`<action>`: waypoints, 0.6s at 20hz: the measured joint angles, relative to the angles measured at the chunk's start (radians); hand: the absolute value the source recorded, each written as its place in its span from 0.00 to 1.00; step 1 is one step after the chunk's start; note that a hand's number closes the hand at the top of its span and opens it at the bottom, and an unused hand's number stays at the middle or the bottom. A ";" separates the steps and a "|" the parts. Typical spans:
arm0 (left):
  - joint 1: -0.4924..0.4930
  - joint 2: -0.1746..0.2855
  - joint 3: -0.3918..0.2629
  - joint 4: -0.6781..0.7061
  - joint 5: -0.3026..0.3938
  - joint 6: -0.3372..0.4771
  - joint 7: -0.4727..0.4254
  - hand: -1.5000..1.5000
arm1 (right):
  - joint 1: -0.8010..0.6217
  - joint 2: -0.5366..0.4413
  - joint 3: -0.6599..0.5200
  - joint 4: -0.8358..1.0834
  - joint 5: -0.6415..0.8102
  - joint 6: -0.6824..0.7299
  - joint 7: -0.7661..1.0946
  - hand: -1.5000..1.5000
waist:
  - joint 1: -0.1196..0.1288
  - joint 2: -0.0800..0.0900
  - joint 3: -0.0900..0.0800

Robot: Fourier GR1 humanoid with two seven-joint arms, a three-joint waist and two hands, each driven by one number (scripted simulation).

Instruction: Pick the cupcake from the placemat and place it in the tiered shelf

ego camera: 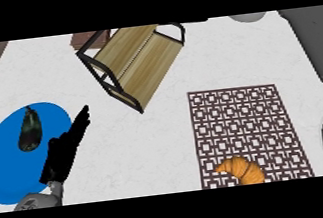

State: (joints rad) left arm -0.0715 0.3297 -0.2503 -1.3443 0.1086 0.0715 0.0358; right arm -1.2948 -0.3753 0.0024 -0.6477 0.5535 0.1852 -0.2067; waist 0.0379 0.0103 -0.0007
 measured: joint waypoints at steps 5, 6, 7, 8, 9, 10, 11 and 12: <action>-0.031 -0.023 -0.010 0.007 -0.015 -0.003 0.009 0.50 | -0.133 0.052 -0.019 0.160 0.032 -0.070 0.019 1.00 | 0.021 0.009 0.000; -0.030 -0.028 -0.015 0.010 -0.021 -0.001 0.005 0.50 | -0.150 0.062 -0.018 0.186 0.042 -0.088 0.016 1.00 | 0.025 0.011 -0.001; -0.030 -0.028 -0.015 0.010 -0.023 -0.003 0.003 0.50 | -0.162 0.076 -0.013 0.210 0.053 -0.102 0.009 1.00 | 0.027 0.012 -0.001; -0.043 -0.025 -0.010 0.019 -0.021 -0.010 0.004 0.50 | -0.175 0.085 -0.011 0.232 0.061 -0.113 -0.001 1.00 | 0.028 0.014 -0.001; -0.044 -0.025 -0.011 0.020 -0.021 -0.017 0.001 0.50 | -0.186 0.093 -0.008 0.254 0.070 -0.126 -0.007 1.00 | 0.034 0.016 -0.001; -0.046 -0.026 -0.011 0.023 -0.022 -0.019 -0.001 0.50 | -0.197 0.105 -0.004 0.274 0.080 -0.138 -0.012 1.00 | 0.038 0.018 -0.001; -0.046 -0.025 -0.008 0.022 -0.021 -0.021 0.000 0.50 | -0.206 0.122 0.002 0.293 0.089 -0.152 -0.013 1.00 | 0.042 0.019 -0.001; -0.043 -0.027 -0.011 0.019 -0.024 -0.020 -0.002 0.50 | -0.220 0.129 0.002 0.312 0.095 -0.154 -0.016 1.00 | 0.045 0.019 -0.001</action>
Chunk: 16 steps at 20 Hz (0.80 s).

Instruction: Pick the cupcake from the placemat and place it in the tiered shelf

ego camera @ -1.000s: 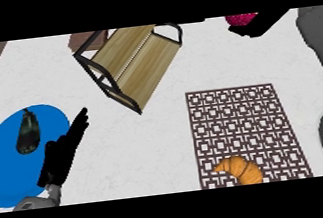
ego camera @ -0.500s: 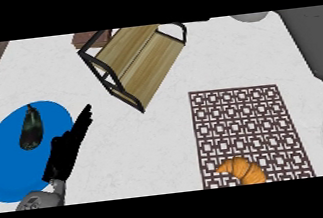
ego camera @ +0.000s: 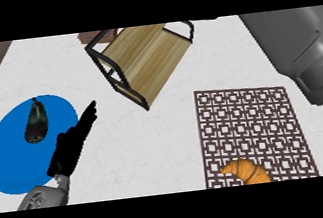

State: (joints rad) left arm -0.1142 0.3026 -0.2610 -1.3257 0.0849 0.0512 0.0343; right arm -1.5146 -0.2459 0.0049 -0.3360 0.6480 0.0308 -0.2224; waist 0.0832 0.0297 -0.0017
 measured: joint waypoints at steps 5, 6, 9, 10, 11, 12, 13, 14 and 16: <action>-0.004 -0.003 -0.002 -0.008 -0.007 -0.004 0.001 0.50 | -0.033 0.062 0.017 0.078 0.032 -0.027 -0.012 1.00 | 0.010 0.004 0.000; -0.005 -0.006 -0.004 -0.013 -0.009 -0.003 0.005 0.50 | -0.037 0.077 0.019 0.093 0.037 -0.032 -0.010 1.00 | 0.011 0.004 0.000; -0.001 -0.006 -0.007 -0.019 -0.012 -0.007 0.003 0.50 | -0.052 0.107 0.026 0.133 0.051 -0.035 -0.003 1.00 | 0.019 0.007 -0.001; -0.006 -0.009 -0.008 -0.024 -0.014 -0.005 0.011 0.50 | -0.049 0.112 0.030 0.145 0.057 -0.036 -0.011 1.00 | 0.020 0.008 -0.001; -0.005 -0.009 -0.009 -0.021 -0.015 -0.008 0.007 0.50 | -0.046 0.118 0.023 0.157 0.051 -0.025 -0.019 1.00 | 0.022 0.010 -0.001; -0.007 -0.006 -0.008 -0.022 -0.015 -0.012 0.006 0.50 | -0.047 0.121 0.004 0.166 0.031 -0.006 -0.025 1.00 | 0.027 0.013 0.000; -0.011 -0.005 -0.004 -0.020 -0.014 -0.012 0.007 0.50 | -0.042 0.135 -0.027 0.178 -0.002 0.019 -0.021 0.00 | 0.029 0.015 0.000; -0.012 -0.007 -0.005 -0.021 -0.014 -0.011 0.008 0.50 | -0.040 0.147 -0.063 0.190 -0.040 0.048 -0.012 0.00 | 0.030 0.015 0.000; -0.014 -0.010 -0.005 -0.016 -0.014 -0.012 0.005 0.50 | -0.035 0.172 -0.131 0.214 -0.109 0.095 0.012 0.00 | 0.032 0.017 0.000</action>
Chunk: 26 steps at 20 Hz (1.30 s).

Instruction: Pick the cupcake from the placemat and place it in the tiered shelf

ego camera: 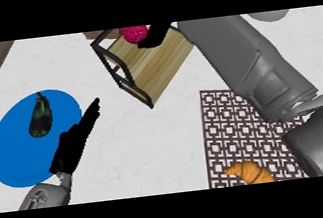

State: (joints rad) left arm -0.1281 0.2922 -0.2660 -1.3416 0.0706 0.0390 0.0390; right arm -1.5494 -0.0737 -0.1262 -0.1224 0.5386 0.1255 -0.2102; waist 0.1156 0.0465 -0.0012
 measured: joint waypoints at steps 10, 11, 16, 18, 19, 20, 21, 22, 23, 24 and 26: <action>-0.003 0.005 0.011 0.010 -0.002 -0.008 -0.010 0.50 | -0.001 -0.003 -0.260 0.009 -0.260 0.071 0.040 0.00 | -0.002 0.001 0.000; -0.006 0.002 0.009 0.008 -0.003 -0.005 -0.004 0.50 | 0.005 -0.011 -0.278 0.002 -0.276 0.055 0.031 0.00 | -0.004 0.000 0.000; 0.001 -0.007 0.008 0.011 -0.007 -0.001 -0.008 0.50 | 0.012 -0.081 -0.360 -0.031 -0.346 -0.056 0.027 0.00 | -0.011 -0.001 0.000; 0.004 -0.006 0.008 0.006 -0.009 0.000 -0.006 0.50 | 0.021 -0.125 -0.382 -0.040 -0.360 -0.102 0.028 0.00 | -0.013 -0.001 0.000; 0.007 -0.006 0.010 0.008 -0.009 0.000 -0.010 0.50 | 0.031 -0.150 -0.391 -0.041 -0.365 -0.118 0.031 0.00 | -0.015 0.000 0.000; 0.009 -0.005 0.011 0.006 -0.010 0.002 -0.009 0.50 | 0.040 -0.179 -0.401 -0.041 -0.372 -0.127 0.037 0.00 | -0.018 -0.001 0.000; 0.003 -0.006 0.015 0.015 -0.010 0.002 -0.010 0.50 | 0.046 -0.207 -0.407 -0.040 -0.375 -0.133 0.047 0.00 | -0.023 0.000 0.001; 0.005 -0.005 0.014 0.011 -0.010 0.002 -0.009 0.50 | 0.060 -0.234 -0.411 -0.039 -0.374 -0.140 0.049 0.00 | -0.021 0.001 0.001; 0.000 -0.006 0.015 0.008 -0.010 0.003 -0.001 0.50 | 0.072 -0.259 -0.412 -0.037 -0.373 -0.142 0.051 0.00 | -0.020 0.003 0.001; 0.006 -0.005 0.014 0.011 -0.013 0.003 -0.007 0.50 | 0.084 -0.288 -0.413 -0.034 -0.372 -0.130 0.055 0.00 | -0.020 0.003 0.001; 0.005 -0.002 0.016 0.008 -0.011 -0.004 -0.007 0.50 | 0.100 -0.342 -0.415 -0.032 -0.370 -0.103 0.062 0.00 | -0.018 0.005 0.002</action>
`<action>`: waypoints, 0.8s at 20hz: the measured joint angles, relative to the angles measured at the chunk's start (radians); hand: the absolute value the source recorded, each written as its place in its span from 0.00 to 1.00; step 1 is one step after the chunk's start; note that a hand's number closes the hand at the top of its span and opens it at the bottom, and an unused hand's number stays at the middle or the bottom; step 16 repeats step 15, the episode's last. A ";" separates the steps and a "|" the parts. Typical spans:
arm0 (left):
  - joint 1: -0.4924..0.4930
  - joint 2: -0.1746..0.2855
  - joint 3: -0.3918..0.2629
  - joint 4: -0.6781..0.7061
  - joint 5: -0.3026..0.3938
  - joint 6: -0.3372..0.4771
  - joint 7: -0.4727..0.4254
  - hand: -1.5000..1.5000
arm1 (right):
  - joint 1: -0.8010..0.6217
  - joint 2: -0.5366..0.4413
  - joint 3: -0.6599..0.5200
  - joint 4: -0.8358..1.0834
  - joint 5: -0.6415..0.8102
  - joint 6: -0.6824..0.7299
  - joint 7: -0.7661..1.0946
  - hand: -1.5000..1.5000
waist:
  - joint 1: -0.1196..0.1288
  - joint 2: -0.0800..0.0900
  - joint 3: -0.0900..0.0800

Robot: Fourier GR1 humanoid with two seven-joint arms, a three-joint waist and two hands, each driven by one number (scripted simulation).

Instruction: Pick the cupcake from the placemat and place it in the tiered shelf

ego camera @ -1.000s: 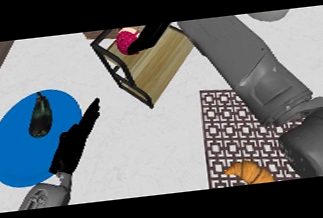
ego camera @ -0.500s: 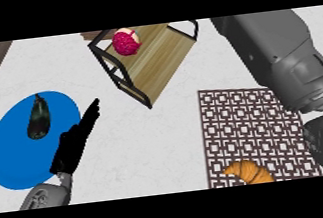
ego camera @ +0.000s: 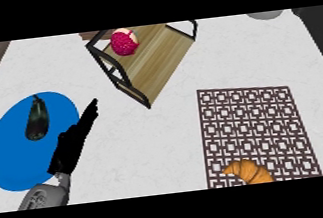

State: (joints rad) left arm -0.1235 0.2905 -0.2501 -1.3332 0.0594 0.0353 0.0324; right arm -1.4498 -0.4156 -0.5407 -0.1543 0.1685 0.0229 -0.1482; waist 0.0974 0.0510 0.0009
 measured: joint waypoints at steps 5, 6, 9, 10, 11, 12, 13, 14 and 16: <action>0.002 -0.003 -0.001 -0.006 -0.002 -0.003 -0.002 0.50 | 0.065 -0.097 -0.002 -0.002 0.002 0.100 -0.044 0.00 | 0.005 0.003 0.002; 0.005 -0.003 -0.002 -0.006 -0.002 -0.003 -0.004 0.50 | 0.073 -0.117 0.000 -0.002 0.004 0.128 -0.049 0.00 | 0.006 0.003 0.002; -0.004 -0.004 0.001 -0.012 0.002 -0.011 0.000 0.50 | 0.102 -0.157 0.004 -0.005 0.010 0.182 -0.083 0.00 | 0.011 0.006 0.003; -0.005 -0.001 0.003 -0.009 0.002 -0.013 -0.003 0.50 | 0.111 -0.164 0.008 -0.007 0.014 0.193 -0.098 0.00 | 0.014 0.007 0.003; -0.002 -0.002 0.003 -0.008 0.001 -0.013 -0.006 0.50 | 0.117 -0.183 0.010 -0.008 0.016 0.218 -0.104 0.00 | 0.014 0.007 0.003; -0.008 -0.003 0.002 -0.007 -0.001 -0.013 -0.004 0.50 | 0.119 -0.196 0.013 -0.009 0.019 0.236 -0.109 0.00 | 0.017 0.009 0.004; -0.004 -0.002 0.001 -0.013 -0.001 -0.015 -0.005 0.50 | 0.129 -0.203 0.016 -0.009 0.023 0.251 -0.124 0.00 | 0.021 0.009 0.004; -0.007 0.000 0.003 -0.010 0.001 -0.019 -0.005 0.50 | 0.133 -0.210 0.020 -0.010 0.028 0.263 -0.132 0.00 | 0.023 0.011 0.004; -0.012 -0.003 0.002 -0.009 0.000 -0.017 -0.001 0.50 | 0.139 -0.215 0.025 -0.008 0.034 0.273 -0.138 0.00 | 0.024 0.011 0.004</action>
